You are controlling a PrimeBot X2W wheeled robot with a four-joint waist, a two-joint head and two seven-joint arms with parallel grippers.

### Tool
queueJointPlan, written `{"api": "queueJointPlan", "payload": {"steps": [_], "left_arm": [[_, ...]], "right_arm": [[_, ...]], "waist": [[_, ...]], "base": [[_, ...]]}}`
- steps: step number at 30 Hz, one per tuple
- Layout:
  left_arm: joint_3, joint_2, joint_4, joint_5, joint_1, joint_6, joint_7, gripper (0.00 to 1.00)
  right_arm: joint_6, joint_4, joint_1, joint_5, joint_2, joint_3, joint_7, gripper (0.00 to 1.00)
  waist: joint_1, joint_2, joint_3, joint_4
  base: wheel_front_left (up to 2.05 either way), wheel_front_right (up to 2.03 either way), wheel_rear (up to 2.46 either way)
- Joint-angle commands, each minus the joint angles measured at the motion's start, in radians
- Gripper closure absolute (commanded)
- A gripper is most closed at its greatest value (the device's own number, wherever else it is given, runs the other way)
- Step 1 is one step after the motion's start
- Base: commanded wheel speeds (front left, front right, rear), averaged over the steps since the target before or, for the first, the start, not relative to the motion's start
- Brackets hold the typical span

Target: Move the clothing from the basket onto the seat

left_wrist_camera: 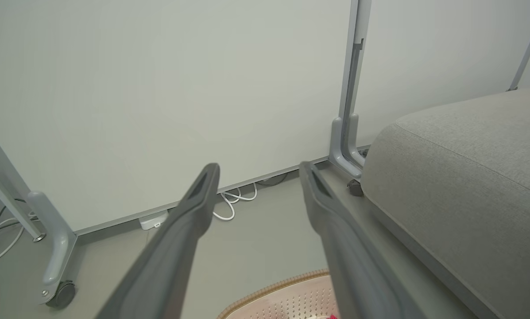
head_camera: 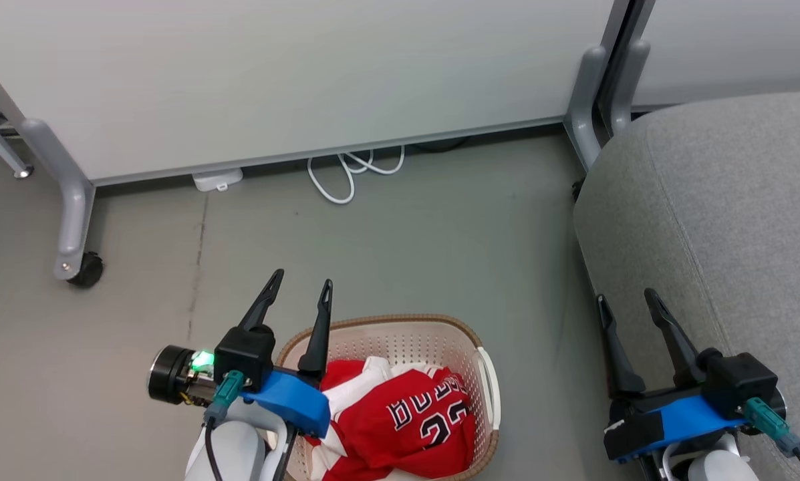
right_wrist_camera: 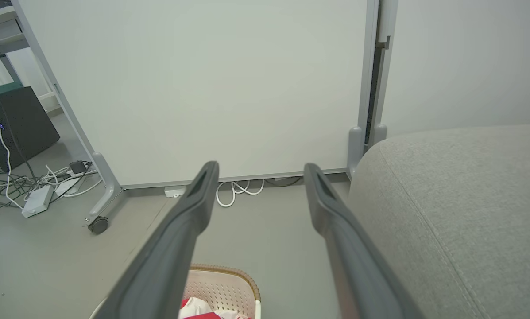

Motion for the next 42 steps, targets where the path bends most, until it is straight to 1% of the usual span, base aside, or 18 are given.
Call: {"api": "queueJointPlan", "payload": {"steps": [1,6,14,15,17,25,28,35,42], "left_arm": [[-0.008,0.001,0.024,0.008,-0.035,-0.007,-0.003,0.0],[-0.053,0.011,0.141,0.035,-0.139,-0.024,-0.003,0.0],[-0.166,0.043,0.339,0.066,-0.286,-0.032,-0.003,0.0],[-0.166,0.043,0.339,0.066,-0.286,-0.032,-0.003,0.0],[-0.213,0.051,0.414,0.057,-0.335,-0.032,-0.003,0.0],[-0.34,0.069,0.603,0.025,-0.454,-0.033,-0.003,0.0],[-0.368,0.07,0.643,0.015,-0.483,-0.032,-0.003,0.0],[-0.468,0.065,0.781,-0.022,-0.571,-0.033,0.017,0.0],[-0.554,0.078,0.835,-0.055,-0.647,-0.033,0.098,0.0]], "right_arm": [[0.0,-0.004,-0.019,-0.005,-0.005,0.001,-0.004,0.0],[0.0,-0.015,-0.067,-0.01,-0.005,0.003,-0.004,0.0],[0.0,-0.034,-0.149,-0.003,-0.005,0.003,-0.004,0.0],[0.0,-0.034,-0.149,-0.003,-0.005,0.003,-0.004,0.0],[0.0,-0.04,-0.174,-0.001,-0.005,0.004,-0.004,0.0],[0.0,-0.058,-0.237,0.006,-0.005,0.004,-0.004,0.0],[0.0,-0.064,-0.252,0.008,-0.005,0.004,-0.004,0.0],[0.0,-0.078,-0.299,-0.002,-0.005,0.0,-0.004,0.0],[0.0,-0.098,-0.339,0.002,-0.016,-0.005,-0.004,0.0]], "waist": [[0.0,0.0,0.051,-0.023],[0.0,0.0,0.142,-0.057],[0.0,0.0,0.277,-0.106],[0.0,0.0,0.277,-0.106],[0.0,0.0,0.324,-0.118],[0.0,0.0,0.448,-0.144],[0.0,0.0,0.479,-0.148],[0.0,0.0,0.579,-0.157],[0.0,0.0,0.676,-0.159]], "base": [[0.0,0.0,0.0],[0.0,0.0,0.0],[0.0,0.0,0.0],[0.0,0.0,0.0],[0.0,0.0,0.0],[0.0,0.0,0.0],[0.0,0.0,0.0],[0.0,0.0,0.0],[0.0,0.0,0.0]]}}
